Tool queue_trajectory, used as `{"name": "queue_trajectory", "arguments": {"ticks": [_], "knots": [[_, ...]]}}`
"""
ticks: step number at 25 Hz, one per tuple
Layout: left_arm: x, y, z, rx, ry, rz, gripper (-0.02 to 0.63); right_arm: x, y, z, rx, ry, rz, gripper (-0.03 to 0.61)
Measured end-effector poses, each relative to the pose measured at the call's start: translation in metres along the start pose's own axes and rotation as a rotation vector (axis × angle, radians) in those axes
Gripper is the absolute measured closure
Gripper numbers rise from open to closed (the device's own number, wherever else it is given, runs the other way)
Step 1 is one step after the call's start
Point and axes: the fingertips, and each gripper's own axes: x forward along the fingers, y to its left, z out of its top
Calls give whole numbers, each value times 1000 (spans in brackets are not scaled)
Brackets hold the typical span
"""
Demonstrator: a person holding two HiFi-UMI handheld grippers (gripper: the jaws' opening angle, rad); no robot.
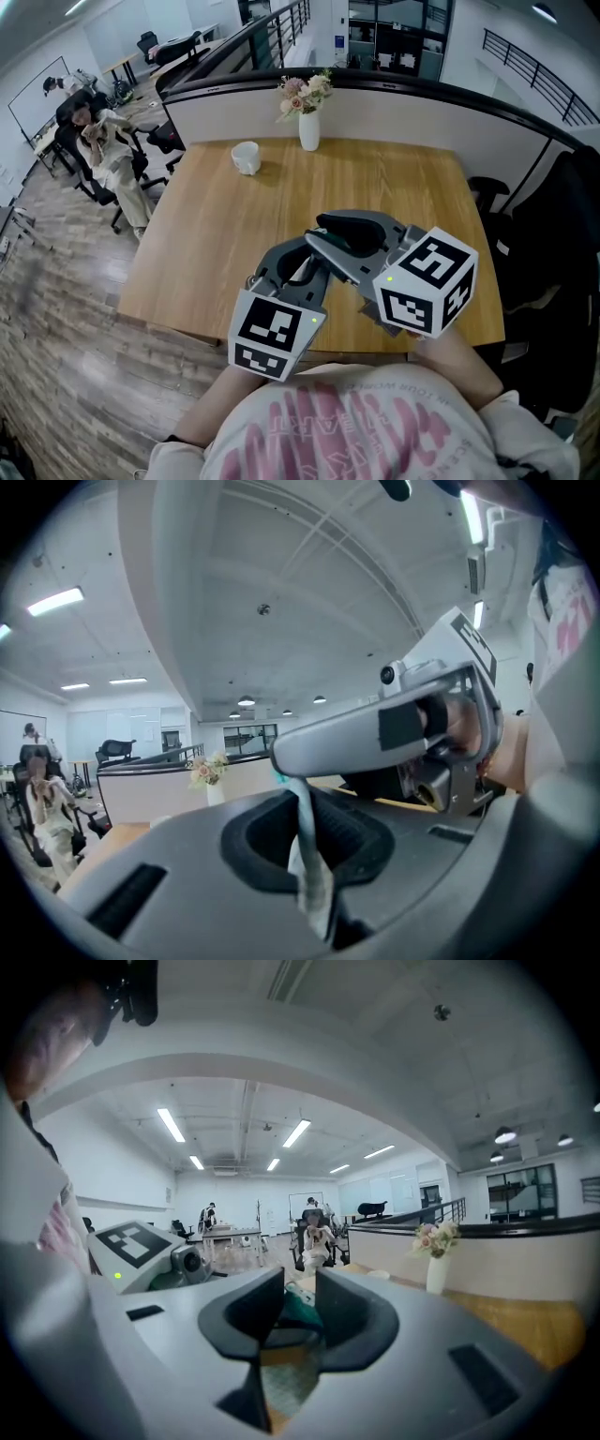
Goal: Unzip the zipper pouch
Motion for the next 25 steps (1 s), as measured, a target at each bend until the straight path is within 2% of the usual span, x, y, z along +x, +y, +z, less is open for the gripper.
{"name": "queue_trajectory", "arguments": {"ticks": [7, 8, 9, 25], "knots": [[-2, 4, 1, -22, -12, -5, 592, -2, -3, 8, 125, -70, 34, 492], [-3, 4, 1, -27, -13, -3, 592, -4, -5, 9, 132, -77, 25, 530], [-3, 5, 2, -33, -15, 0, 592, -6, -7, 10, 136, -80, 16, 563], [-11, 16, -2, -87, -36, 36, 594, 0, -4, 10, 134, -97, 38, 578]]}}
